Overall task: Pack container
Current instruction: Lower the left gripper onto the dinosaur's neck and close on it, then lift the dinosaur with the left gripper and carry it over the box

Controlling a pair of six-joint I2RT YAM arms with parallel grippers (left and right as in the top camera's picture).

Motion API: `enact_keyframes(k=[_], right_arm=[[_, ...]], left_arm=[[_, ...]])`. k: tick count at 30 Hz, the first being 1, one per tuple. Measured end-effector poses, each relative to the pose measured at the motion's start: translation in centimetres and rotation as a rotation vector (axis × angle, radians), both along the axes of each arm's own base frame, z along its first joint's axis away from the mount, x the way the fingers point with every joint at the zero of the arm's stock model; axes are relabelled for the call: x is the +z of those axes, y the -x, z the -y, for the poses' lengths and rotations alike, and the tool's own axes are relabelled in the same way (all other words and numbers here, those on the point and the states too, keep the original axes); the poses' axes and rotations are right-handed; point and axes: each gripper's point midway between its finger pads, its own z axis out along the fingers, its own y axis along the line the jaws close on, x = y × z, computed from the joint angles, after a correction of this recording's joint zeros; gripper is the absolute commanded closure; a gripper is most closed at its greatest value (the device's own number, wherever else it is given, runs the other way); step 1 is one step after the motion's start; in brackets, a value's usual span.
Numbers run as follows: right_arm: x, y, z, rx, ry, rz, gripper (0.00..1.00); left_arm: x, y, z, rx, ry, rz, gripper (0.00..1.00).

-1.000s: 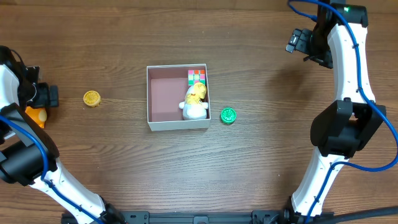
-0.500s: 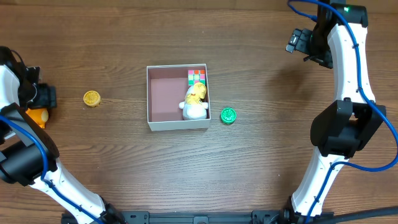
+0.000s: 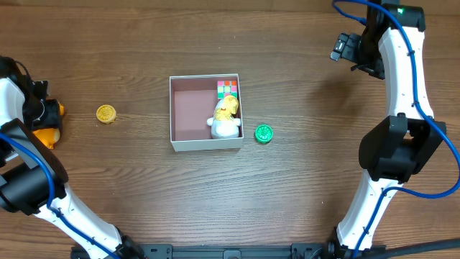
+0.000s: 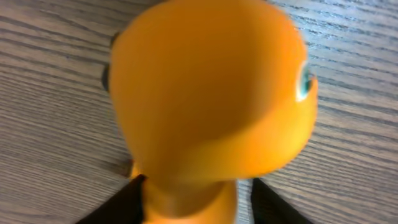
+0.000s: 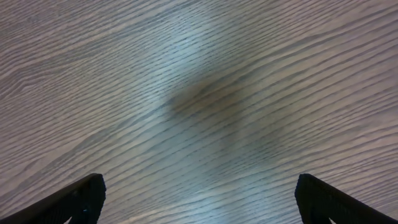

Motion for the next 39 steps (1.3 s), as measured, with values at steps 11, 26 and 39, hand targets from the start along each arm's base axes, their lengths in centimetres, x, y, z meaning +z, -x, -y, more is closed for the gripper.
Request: enact_keyframes(k=[11,26,39], right_arm=[[0.0,0.0,0.0,0.0,0.0,0.0,0.0],[0.0,0.0,0.0,0.0,0.0,0.0,0.0],[0.0,0.0,0.0,0.0,0.0,0.0,0.0]], left_arm=[[0.0,0.0,0.2,0.028,0.01,0.004,0.92],[3.2,-1.2,1.1,0.063,0.098,0.02,0.89],[11.3,-5.7,5.5,-0.02,0.211,0.171,0.88]])
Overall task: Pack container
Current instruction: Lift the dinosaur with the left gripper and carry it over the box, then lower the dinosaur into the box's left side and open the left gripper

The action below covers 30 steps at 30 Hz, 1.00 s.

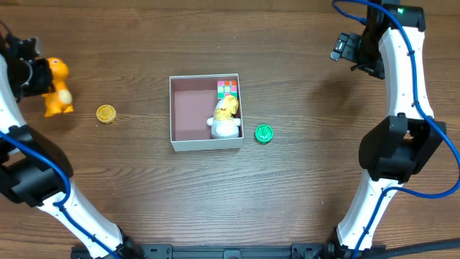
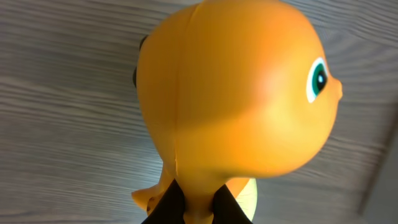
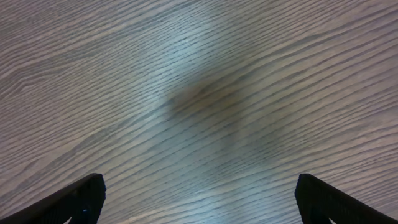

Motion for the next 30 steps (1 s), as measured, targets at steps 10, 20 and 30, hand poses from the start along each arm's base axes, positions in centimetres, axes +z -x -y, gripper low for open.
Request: enact_keyframes(k=[10,20,30], right_arm=[[0.0,0.0,0.0,0.0,0.0,0.0,0.0],[0.0,0.0,0.0,0.0,0.0,0.0,0.0],[0.0,0.0,0.0,0.0,0.0,0.0,0.0]], left_arm=[[3.4,-2.9,10.1,-0.181,0.117,0.052,0.85],[5.2,-3.6,22.8,-0.337,0.271,0.051,0.83],[5.1,-1.7,32.1,-0.396,0.292,-0.027,0.8]])
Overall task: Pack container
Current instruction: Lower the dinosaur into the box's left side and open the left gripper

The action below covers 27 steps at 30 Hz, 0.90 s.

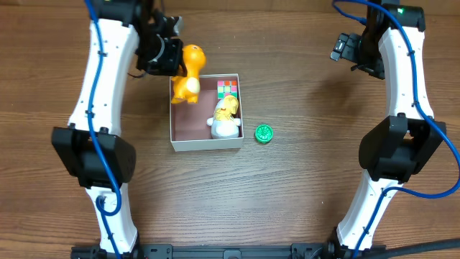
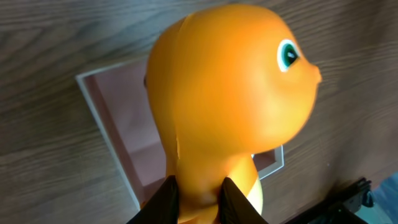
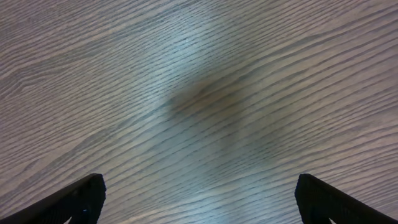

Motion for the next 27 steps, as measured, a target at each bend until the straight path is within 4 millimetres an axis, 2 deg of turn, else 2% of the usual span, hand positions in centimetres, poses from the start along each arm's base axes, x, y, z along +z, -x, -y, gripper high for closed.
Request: enact_keyframes(k=[5,9,14,18,23,27], right_arm=[[0.0,0.0,0.0,0.0,0.0,0.001,0.0],[0.0,0.0,0.0,0.0,0.0,0.0,0.0],[0.0,0.0,0.0,0.0,0.0,0.001,0.0],[0.0,0.0,0.0,0.0,0.0,0.001,0.0],[0.0,0.0,0.0,0.0,0.0,0.0,0.0],[0.0,0.0,0.0,0.0,0.0,0.001,0.0]], left_arm=[[-0.5,0.8,1.9,0.028,-0.078,-0.025,0.77],[-0.9,1.2,2.6,0.055,-0.149,-0.025,0.78],[-1.6,1.4,2.5,0.095,-0.193,-0.041,0.79],[-3.7,2.0,2.0,0.124,-0.227,-0.101,0.82],[-5.6,2.8,1.7,0.137,-0.247,-0.154,0.81],[-5.9,2.6,1.7,0.142,-0.245,-0.148,0.78]])
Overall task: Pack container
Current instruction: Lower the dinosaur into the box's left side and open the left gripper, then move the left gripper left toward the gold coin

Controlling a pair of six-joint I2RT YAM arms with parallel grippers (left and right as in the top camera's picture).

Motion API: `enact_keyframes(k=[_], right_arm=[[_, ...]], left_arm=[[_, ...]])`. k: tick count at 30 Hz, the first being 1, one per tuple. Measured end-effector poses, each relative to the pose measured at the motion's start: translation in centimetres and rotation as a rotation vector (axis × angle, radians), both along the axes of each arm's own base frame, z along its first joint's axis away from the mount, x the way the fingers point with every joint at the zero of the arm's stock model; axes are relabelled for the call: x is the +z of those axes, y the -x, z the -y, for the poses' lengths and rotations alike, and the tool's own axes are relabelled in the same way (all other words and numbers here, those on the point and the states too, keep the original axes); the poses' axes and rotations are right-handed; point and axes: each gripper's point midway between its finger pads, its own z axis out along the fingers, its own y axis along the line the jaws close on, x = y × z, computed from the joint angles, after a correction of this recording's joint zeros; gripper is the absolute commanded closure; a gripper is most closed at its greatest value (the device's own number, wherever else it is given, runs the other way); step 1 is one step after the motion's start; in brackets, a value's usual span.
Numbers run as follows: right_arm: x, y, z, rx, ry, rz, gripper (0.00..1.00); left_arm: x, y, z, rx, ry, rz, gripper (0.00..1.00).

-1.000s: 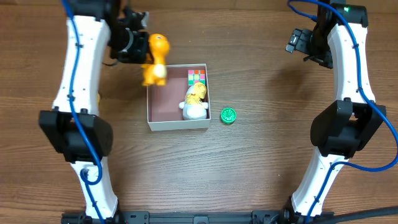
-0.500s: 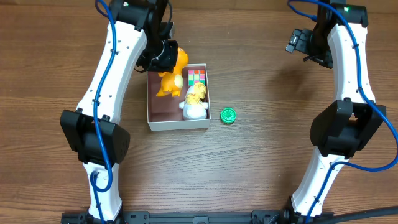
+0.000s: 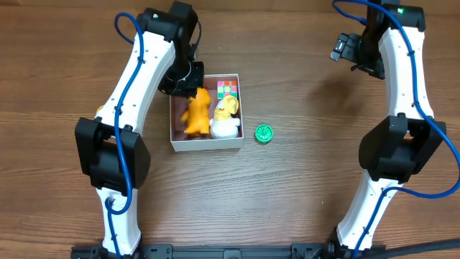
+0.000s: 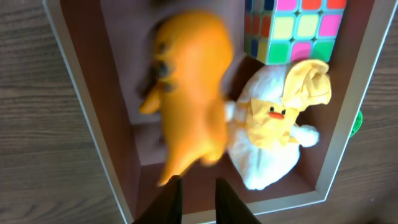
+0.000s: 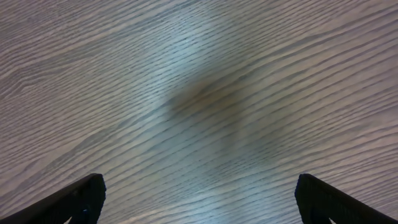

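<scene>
The white box (image 3: 207,146) with a brownish floor stands mid-table; its rim (image 4: 81,112) also shows in the left wrist view. Inside lie a colourful cube (image 3: 227,88) (image 4: 298,28), a white and yellow plush duck (image 3: 226,119) (image 4: 273,134) and an orange toy figure (image 3: 195,111) (image 4: 189,112), blurred, on the floor left of the duck. My left gripper (image 3: 188,80) (image 4: 198,202) hangs over the box, open by a narrow gap with nothing in it. My right gripper (image 3: 345,49) (image 5: 199,202) is open wide over bare wood at the far right.
A green round cap (image 3: 264,133) (image 4: 355,123) lies on the table just right of the box. My left arm (image 3: 136,79) reaches in from the left across the table. The box walls stand close around the toys.
The orange figure was in my left gripper above the box's far left corner. Now it lies inside the box beside the duck, and the gripper is free of it. The right arm is unchanged.
My left gripper was at the far left edge around the orange figure on the table. Then it held the figure up at the left, then above the box's far corner. Now the figure is in the box and the gripper has let go.
</scene>
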Motion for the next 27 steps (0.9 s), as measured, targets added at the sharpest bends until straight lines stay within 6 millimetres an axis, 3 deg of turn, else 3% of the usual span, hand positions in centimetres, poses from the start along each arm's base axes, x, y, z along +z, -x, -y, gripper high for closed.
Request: enact_keyframes(k=[10,14,18,20,22,24,27], right_arm=[[0.0,0.0,0.0,0.0,0.0,0.0,0.0],[0.0,0.0,0.0,0.0,0.0,0.0,0.0],[0.0,0.0,0.0,-0.001,0.0,0.0,0.0],[0.0,0.0,0.0,-0.001,0.0,0.0,0.0],[0.0,0.0,0.0,0.0,0.0,0.0,0.0],[0.0,0.0,0.0,0.0,0.0,0.0,0.0],[0.0,0.0,0.0,-0.001,0.0,0.0,0.0]], left_arm=[[0.0,-0.2,0.1,0.002,0.002,0.008,0.78],[0.3,-0.2,-0.1,-0.003,-0.003,0.012,0.73],[2.3,-1.0,-1.2,0.008,-0.023,0.056,0.62],[4.0,-1.3,-2.8,0.031,-0.053,0.082,0.54],[5.3,-1.6,-5.2,0.066,-0.093,0.102,0.35],[6.3,-1.7,-8.0,0.112,-0.131,0.109,0.3],[6.7,-2.3,-11.8,0.182,-0.161,0.124,0.0]])
